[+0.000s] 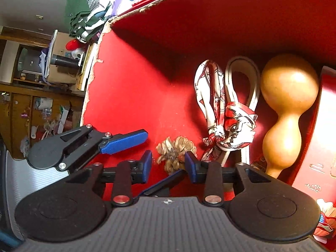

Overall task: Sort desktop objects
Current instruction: 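Lower the pine cone into the box beside the beige strap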

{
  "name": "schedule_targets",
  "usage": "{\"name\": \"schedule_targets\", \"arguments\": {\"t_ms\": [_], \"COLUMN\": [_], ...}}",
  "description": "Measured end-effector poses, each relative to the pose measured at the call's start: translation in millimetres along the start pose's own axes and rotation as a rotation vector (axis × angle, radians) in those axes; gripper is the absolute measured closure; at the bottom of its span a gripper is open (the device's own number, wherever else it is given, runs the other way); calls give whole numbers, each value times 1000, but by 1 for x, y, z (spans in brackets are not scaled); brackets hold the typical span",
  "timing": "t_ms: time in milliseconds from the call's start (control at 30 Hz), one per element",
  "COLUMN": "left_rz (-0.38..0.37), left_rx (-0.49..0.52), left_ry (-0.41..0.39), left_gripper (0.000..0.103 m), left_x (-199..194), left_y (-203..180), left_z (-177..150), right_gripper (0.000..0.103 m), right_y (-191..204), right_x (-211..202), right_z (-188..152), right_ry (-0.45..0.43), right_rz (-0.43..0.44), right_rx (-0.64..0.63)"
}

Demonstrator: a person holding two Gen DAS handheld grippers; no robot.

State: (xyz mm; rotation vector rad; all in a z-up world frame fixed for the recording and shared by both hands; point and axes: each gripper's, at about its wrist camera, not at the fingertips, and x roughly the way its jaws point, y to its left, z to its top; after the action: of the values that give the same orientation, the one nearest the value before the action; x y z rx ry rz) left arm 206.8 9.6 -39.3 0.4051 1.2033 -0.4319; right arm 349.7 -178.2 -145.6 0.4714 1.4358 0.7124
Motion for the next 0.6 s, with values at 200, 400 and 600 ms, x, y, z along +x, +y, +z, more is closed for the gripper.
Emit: {"name": "schedule_targets", "arguments": {"t_ms": [200, 400, 600], "left_rz": [17, 23, 50], "left_rx": [5, -1, 3], "left_ry": [-3, -7, -18], "left_gripper": [34, 34, 33], "left_x": [2, 2, -2], "left_y": [-7, -10, -16], "left_z": [-1, 1, -6], "right_gripper": [64, 64, 64], "right_y": [7, 1, 4], "right_x": [1, -2, -4], "right_z": [1, -1, -4], "right_ry": [9, -23, -49], "right_rz": [-33, -1, -14], "right_rx": [-28, -10, -17]}}
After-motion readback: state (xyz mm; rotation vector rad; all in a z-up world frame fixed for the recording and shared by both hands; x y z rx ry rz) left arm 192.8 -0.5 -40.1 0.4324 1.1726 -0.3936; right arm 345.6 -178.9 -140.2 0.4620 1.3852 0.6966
